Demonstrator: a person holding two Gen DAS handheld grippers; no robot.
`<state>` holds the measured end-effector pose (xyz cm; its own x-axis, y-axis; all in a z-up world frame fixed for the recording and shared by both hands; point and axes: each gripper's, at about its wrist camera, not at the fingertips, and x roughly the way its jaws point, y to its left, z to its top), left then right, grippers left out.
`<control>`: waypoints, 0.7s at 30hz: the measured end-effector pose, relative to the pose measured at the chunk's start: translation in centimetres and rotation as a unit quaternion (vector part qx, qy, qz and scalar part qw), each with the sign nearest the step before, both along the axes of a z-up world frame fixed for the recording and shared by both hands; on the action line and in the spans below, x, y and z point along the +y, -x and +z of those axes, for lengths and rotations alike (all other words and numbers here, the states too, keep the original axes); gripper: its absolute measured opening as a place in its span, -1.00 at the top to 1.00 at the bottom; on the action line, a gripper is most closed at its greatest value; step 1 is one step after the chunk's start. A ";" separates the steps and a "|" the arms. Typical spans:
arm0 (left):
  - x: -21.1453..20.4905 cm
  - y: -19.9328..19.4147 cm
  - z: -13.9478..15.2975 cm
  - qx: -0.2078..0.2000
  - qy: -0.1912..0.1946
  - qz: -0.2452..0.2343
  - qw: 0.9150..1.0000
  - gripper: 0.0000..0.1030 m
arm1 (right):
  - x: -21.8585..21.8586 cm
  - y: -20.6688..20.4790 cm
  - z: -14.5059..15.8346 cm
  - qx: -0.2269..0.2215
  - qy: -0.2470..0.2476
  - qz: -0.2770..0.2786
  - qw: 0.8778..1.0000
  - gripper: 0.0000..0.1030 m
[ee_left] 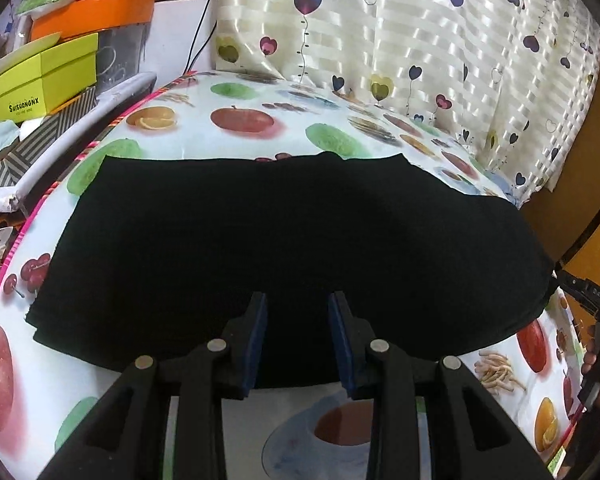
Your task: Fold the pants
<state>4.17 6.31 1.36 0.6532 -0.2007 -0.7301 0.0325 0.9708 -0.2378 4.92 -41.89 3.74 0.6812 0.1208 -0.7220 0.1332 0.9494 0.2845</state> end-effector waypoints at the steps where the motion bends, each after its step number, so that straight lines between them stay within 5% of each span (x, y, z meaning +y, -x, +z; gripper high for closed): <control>1: -0.1 0.0 0.0 0.000 -0.002 0.000 1.000 0.34 | -0.5 -0.4 0.1 -0.005 -0.005 -0.004 1.000 0.15; 8: -0.6 0.0 0.0 0.001 -0.014 -0.001 1.000 0.29 | -3.3 -3.4 -1.1 0.044 -0.039 -0.041 0.997 0.15; 13: -0.6 -0.1 -0.1 0.001 -0.015 -0.002 1.000 0.25 | -3.5 -4.2 -1.2 0.038 -0.055 -0.029 0.997 0.15; 15: -0.7 -0.1 -0.1 0.001 -0.019 -0.003 1.000 0.23 | -3.6 -4.4 -1.0 0.033 -0.048 -0.031 0.998 0.61; 17: -0.8 -0.1 -0.1 0.001 -0.023 -0.003 1.000 0.22 | -4.0 -4.3 -0.3 0.017 -0.049 -0.027 0.998 0.80; 21: -0.8 -0.1 -0.1 0.000 -0.024 -0.003 1.000 0.22 | -3.8 -3.2 1.9 -0.018 -0.066 -0.009 0.998 0.88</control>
<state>4.27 5.52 1.26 0.6514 -0.1697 -0.7395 0.0383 0.9808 -0.1914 8.15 -45.67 5.64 0.7094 0.2017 -0.6754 0.1365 0.9007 0.4124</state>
